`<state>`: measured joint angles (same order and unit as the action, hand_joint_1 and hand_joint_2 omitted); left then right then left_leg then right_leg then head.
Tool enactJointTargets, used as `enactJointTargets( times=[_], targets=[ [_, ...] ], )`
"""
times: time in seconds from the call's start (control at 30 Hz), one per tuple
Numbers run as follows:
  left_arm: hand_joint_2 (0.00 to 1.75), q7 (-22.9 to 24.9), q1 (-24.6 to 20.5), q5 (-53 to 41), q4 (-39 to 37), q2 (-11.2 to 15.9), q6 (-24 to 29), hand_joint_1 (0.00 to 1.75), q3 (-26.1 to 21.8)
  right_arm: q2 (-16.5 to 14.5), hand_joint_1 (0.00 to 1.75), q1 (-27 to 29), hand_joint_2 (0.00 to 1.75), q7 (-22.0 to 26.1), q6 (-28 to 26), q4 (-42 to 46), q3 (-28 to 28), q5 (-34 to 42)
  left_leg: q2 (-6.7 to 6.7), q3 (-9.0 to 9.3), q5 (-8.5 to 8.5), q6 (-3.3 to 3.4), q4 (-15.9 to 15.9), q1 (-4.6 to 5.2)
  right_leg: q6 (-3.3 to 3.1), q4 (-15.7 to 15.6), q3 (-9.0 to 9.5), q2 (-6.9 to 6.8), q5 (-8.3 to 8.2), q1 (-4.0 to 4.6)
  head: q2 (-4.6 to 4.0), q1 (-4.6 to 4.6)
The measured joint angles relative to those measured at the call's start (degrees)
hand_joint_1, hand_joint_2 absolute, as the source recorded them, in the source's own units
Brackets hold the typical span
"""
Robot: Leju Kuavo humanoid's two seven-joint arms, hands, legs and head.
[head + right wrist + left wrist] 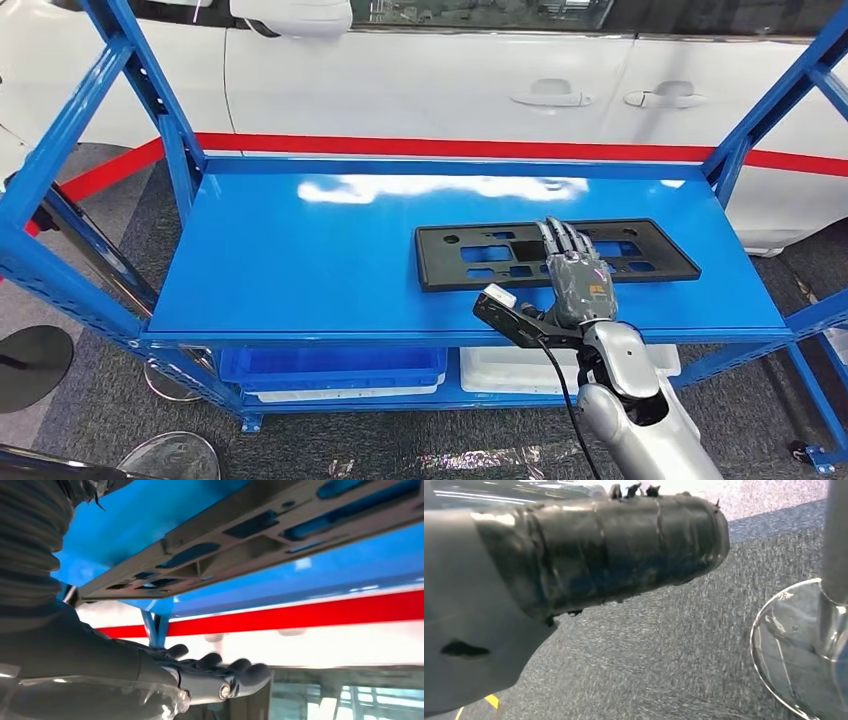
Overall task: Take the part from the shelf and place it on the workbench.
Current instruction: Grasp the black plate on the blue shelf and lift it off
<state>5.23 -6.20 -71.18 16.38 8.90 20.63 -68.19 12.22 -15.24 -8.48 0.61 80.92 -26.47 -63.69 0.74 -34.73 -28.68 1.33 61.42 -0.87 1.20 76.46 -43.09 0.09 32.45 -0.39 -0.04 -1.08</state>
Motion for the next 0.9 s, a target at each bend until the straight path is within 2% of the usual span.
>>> enactJointTargets(
  times=[0.03,0.07,0.13,0.17,0.2,0.23,0.27,0.33,0.37,0.43,0.47,0.5,0.53,0.57,0.6,0.63,0.67,0.7,0.77,0.83,0.87,0.9],
  targets=[
    [0.00,-0.03,0.02,0.01,-0.01,0.00,-0.04,0.00,0.00,0.00,0.00,-0.23,1.75,0.03,-0.17,-0.84,-0.01,-0.27,0.06,0.41,-0.26,0.09,-0.06,0.31,-0.73,-1.67,-0.02,0.02,-2.02,0.47,0.00,0.03],
    [0.00,-0.08,0.02,0.01,-0.02,0.00,-0.09,0.00,-0.01,0.00,0.00,-0.57,1.75,-0.01,-0.34,-1.58,-0.01,-0.62,0.11,0.87,-0.49,0.17,-0.18,0.60,-1.71,-5.30,0.97,0.05,-4.77,1.09,0.00,0.03],
    [0.00,-0.34,0.00,0.05,-0.19,-0.21,-0.24,0.00,-0.02,0.05,0.00,-1.55,1.75,-0.44,-0.83,-3.28,-0.01,-1.68,0.14,1.76,-0.73,0.26,-0.91,0.89,-4.11,-12.77,3.79,-0.10,-8.61,2.32,0.00,-0.24],
    [0.00,-0.51,0.03,0.11,-0.32,-0.32,-0.32,0.00,-0.02,0.12,0.00,-2.11,1.75,-0.73,-1.14,-4.31,-0.01,-2.36,0.08,2.07,-0.71,0.21,-1.38,0.83,-5.03,-15.29,4.93,-0.18,-9.37,2.83,0.00,-0.27],
    [0.00,-0.65,0.06,0.22,-0.46,-0.44,-0.38,0.00,-0.02,0.21,0.00,-2.66,1.75,-0.97,-1.42,-5.34,-0.02,-2.98,0.00,2.27,-0.65,0.09,-1.87,0.68,-5.69,-16.55,5.62,-0.27,-9.28,3.12,0.00,-0.28],
    [0.00,-0.74,0.06,0.34,-0.57,-0.54,-0.39,0.00,-0.02,0.29,0.00,-3.21,1.75,-1.17,-1.61,-6.53,-0.02,-3.66,-0.11,2.45,-0.58,-0.07,-2.30,0.61,-5.97,-17.49,6.18,-0.28,-9.31,3.29,0.00,-0.21],
    [0.00,-0.76,0.06,0.44,-0.62,-0.52,-0.36,0.00,-0.02,0.38,0.00,-3.79,1.75,-1.31,-1.62,-7.73,-0.01,-4.34,-0.27,2.60,-0.68,-0.15,-2.60,0.55,-6.05,-18.82,6.89,-0.34,-9.37,3.10,0.01,-0.02],
    [0.00,-0.77,-0.04,0.61,-0.72,-0.50,-0.22,0.00,-0.01,0.44,0.00,-4.89,1.75,-1.54,-0.74,-10.31,0.00,-5.67,-0.42,2.41,-1.47,-0.40,-1.54,0.70,-5.87,-21.25,8.64,-0.50,-9.67,2.56,0.01,-0.02],
    [0.00,-0.73,-0.10,0.71,-0.73,-0.35,-0.13,0.00,-0.01,0.43,0.16,-5.46,1.75,-1.64,0.18,-11.64,-0.01,-6.27,-0.41,1.40,-2.46,-0.59,0.64,0.75,-5.67,-22.21,9.46,-0.58,-9.80,2.21,0.01,-0.06],
    [0.00,-0.60,-0.13,0.96,-0.74,-0.05,-0.08,0.00,-0.02,0.33,1.03,-6.44,1.75,-1.99,2.61,-14.49,-0.04,-7.24,-0.36,-2.38,-4.79,-1.31,7.26,0.55,-5.26,-22.53,10.23,-0.60,-9.46,1.81,0.00,-0.16],
    [0.00,-0.62,-0.06,1.09,-0.74,0.05,-0.35,0.00,-0.02,0.22,1.47,-6.81,1.75,-2.18,3.68,-15.93,-0.10,-7.52,-0.38,-4.29,-5.25,-1.82,9.97,0.32,-4.93,-22.36,10.45,-0.57,-9.12,1.50,0.00,-0.20],
    [0.00,-0.79,0.04,1.20,-0.75,0.09,-0.87,0.00,-0.02,0.07,1.75,-7.24,1.75,-2.32,4.41,-17.36,-0.24,-7.69,-0.40,-5.42,-4.61,-2.46,10.92,-0.01,-4.48,-22.00,10.65,-0.50,-8.66,1.12,0.00,-0.22],
    [0.00,-1.11,0.11,1.31,-0.75,0.12,-1.62,0.00,-0.01,-0.10,1.75,-7.84,1.75,-2.36,4.66,-18.81,-0.41,-7.75,-0.44,-5.55,-2.86,-3.20,9.85,-0.44,-3.94,-21.41,10.78,-0.40,-8.09,0.68,0.00,-0.21],
    [0.00,-1.57,0.13,1.44,-0.75,0.16,-2.57,0.00,-0.01,-0.27,1.75,-8.62,1.75,-2.29,4.55,-20.35,-0.62,-7.75,-0.52,-4.78,-0.40,-4.02,6.97,-0.99,-3.30,-20.50,10.84,-0.29,-7.36,0.20,0.00,-0.24],
    [0.00,-2.03,0.09,1.57,-0.79,0.11,-3.51,0.00,-0.01,-0.41,1.75,-9.49,1.75,-2.12,4.21,-21.90,-0.80,-7.67,-0.48,-3.85,1.19,-4.82,4.24,-1.35,-2.58,-19.41,10.72,-0.20,-6.53,-0.15,0.00,-0.32],
    [0.00,-2.44,0.03,1.68,-0.86,0.17,-4.34,0.00,-0.01,-0.51,1.75,-10.33,1.75,-1.90,3.80,-23.39,-0.90,-7.54,-0.37,-2.95,2.08,-5.20,1.96,-1.59,-1.87,-18.03,10.38,-0.12,-5.64,-0.31,0.01,-0.57],
    [0.00,-2.73,-0.05,1.77,-0.95,0.25,-5.00,0.00,-0.02,-0.59,1.75,-11.00,1.75,-1.68,3.43,-24.66,-0.97,-7.38,-0.19,-2.50,2.11,-4.94,0.96,-1.66,-1.35,-16.97,10.02,-0.06,-4.98,-0.33,0.01,-0.71],
    [0.00,-2.90,-0.09,1.79,-1.05,0.30,-5.40,0.00,-0.02,-0.65,1.75,-11.51,1.75,-1.46,3.13,-25.78,-0.98,-7.23,0.00,-2.45,1.45,-4.37,1.15,-1.50,-1.00,-16.28,9.70,0.00,-4.59,-0.20,0.02,-0.74],
    [0.00,-3.02,-0.11,1.80,-1.15,0.43,-5.67,0.00,-0.02,-0.77,1.75,-12.09,1.75,-1.19,2.79,-27.49,-1.00,-7.09,0.11,-2.47,1.15,-2.78,1.50,-1.41,-0.75,-16.01,9.47,0.11,-4.35,-0.18,0.02,-0.41],
    [0.00,-3.04,-0.11,1.80,-1.16,0.53,-5.71,0.00,-0.02,-0.81,1.75,-12.60,1.75,-1.06,2.56,-28.84,-1.01,-7.05,0.05,-2.27,1.06,-1.95,1.42,-1.45,-0.42,-14.84,8.99,0.08,-3.37,-0.37,0.01,0.03],
    [0.00,-3.04,-0.17,1.80,-1.15,0.62,-5.72,0.00,-0.02,-0.82,1.75,-12.92,1.75,-1.04,2.45,-29.44,-1.01,-7.04,0.02,-2.16,1.05,-1.65,1.31,-1.47,-0.23,-12.86,8.04,0.04,-2.28,-0.46,0.01,0.21],
    [0.00,-3.04,-0.22,1.80,-1.15,0.73,-5.72,0.00,-0.02,-0.84,1.75,-13.18,1.75,-1.01,2.37,-30.04,-1.02,-7.03,0.00,-2.08,1.03,-1.44,1.22,-1.42,-0.05,-9.50,6.48,-0.01,-0.76,-0.48,0.00,0.40]
  ],
)
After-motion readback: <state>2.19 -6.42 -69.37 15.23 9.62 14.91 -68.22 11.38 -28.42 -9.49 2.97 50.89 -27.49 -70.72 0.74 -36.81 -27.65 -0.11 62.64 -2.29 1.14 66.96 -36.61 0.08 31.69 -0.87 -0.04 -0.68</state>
